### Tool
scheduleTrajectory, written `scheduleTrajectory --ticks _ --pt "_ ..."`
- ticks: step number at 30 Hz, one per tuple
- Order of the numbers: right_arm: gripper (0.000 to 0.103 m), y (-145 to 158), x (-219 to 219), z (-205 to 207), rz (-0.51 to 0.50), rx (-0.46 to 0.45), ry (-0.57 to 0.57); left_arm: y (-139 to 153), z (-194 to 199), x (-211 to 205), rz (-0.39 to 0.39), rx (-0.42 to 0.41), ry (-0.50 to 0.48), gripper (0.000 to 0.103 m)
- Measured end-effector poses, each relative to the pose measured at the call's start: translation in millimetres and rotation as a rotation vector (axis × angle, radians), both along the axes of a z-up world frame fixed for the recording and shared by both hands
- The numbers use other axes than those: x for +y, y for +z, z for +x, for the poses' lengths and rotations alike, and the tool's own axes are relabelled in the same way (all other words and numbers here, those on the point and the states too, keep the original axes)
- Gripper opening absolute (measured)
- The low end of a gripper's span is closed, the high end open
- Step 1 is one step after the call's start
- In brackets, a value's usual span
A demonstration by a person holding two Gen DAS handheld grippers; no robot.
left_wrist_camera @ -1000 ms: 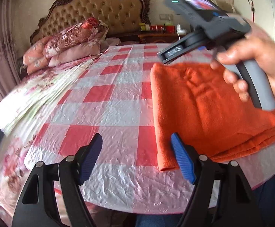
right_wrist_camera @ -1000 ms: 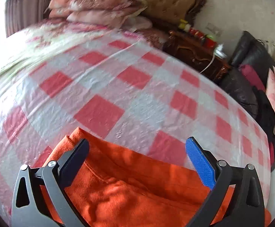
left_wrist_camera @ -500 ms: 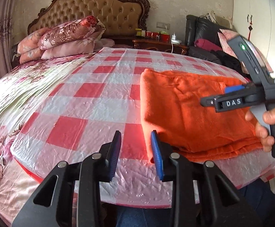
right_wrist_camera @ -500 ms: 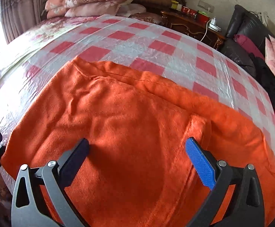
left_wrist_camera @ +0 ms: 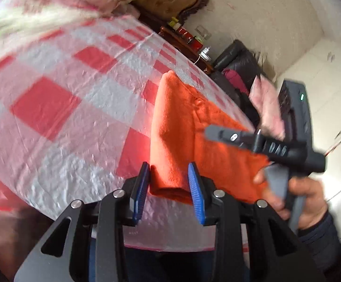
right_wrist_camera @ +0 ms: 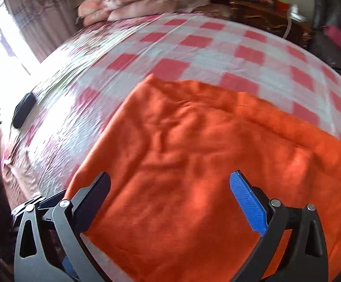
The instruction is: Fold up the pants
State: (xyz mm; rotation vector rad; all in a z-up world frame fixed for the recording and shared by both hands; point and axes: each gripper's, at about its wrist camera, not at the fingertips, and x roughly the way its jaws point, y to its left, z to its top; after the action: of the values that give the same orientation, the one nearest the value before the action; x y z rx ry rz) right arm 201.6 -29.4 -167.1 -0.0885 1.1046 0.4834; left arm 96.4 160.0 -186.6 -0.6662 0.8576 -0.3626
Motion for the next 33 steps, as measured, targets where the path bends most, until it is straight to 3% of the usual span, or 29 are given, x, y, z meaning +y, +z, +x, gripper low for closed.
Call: scheduleTrajectory --ticks 2,4,8,10,11,13,14,15,19,21,26,28,29,33 --pt "0.099 -7 11 -4 -0.072 -0.023 0.013 -3 1 6 -0.094 0.037 0.001 0.034" --pt "0.099 -11 21 -11 -0.154 -0.073 0.04 -10 4 11 -0.239 0.081 -0.014 0.034" --pt "0.099 -11 18 -15 -0.139 -0.079 0.028 -28 6 23 -0.508 0.168 0.027 0.033" --pt "0.099 -11 17 -15 -0.136 -0.076 0.033 -28 6 25 -0.537 0.182 0.039 0.036" --pt "0.099 -11 16 -14 -0.134 -0.07 0.034 -25 7 22 -0.499 0.192 0.032 0.036" --pt "0.098 -10 16 -12 -0.146 -0.064 0.03 -7 5 25 -0.271 0.2 0.107 0.044" --pt "0.098 -10 16 -12 -0.172 -0.068 0.018 -2 4 29 -0.251 0.168 0.124 0.056" --pt "0.098 -10 14 -10 -0.178 -0.061 0.002 -2 6 32 -0.26 0.172 0.118 0.058" --pt "0.098 -4 18 -8 -0.298 -0.129 -0.034 4 15 26 -0.195 0.188 0.052 0.056" --pt "0.098 -1 19 -8 -0.345 -0.157 -0.042 5 20 17 -0.152 0.204 0.012 0.045" --pt "0.098 1 8 -1 -0.329 -0.137 -0.072 8 29 0 -0.084 0.227 -0.028 0.042" --pt "0.098 3 6 1 -0.329 -0.14 -0.075 5 30 1 -0.053 0.242 -0.028 0.032" --pt "0.098 4 8 1 -0.33 -0.143 -0.076 5 31 -1 -0.03 0.248 -0.031 0.021" --pt "0.098 9 15 3 -0.336 -0.152 -0.065 0 30 3 -0.041 0.246 -0.04 0.013"
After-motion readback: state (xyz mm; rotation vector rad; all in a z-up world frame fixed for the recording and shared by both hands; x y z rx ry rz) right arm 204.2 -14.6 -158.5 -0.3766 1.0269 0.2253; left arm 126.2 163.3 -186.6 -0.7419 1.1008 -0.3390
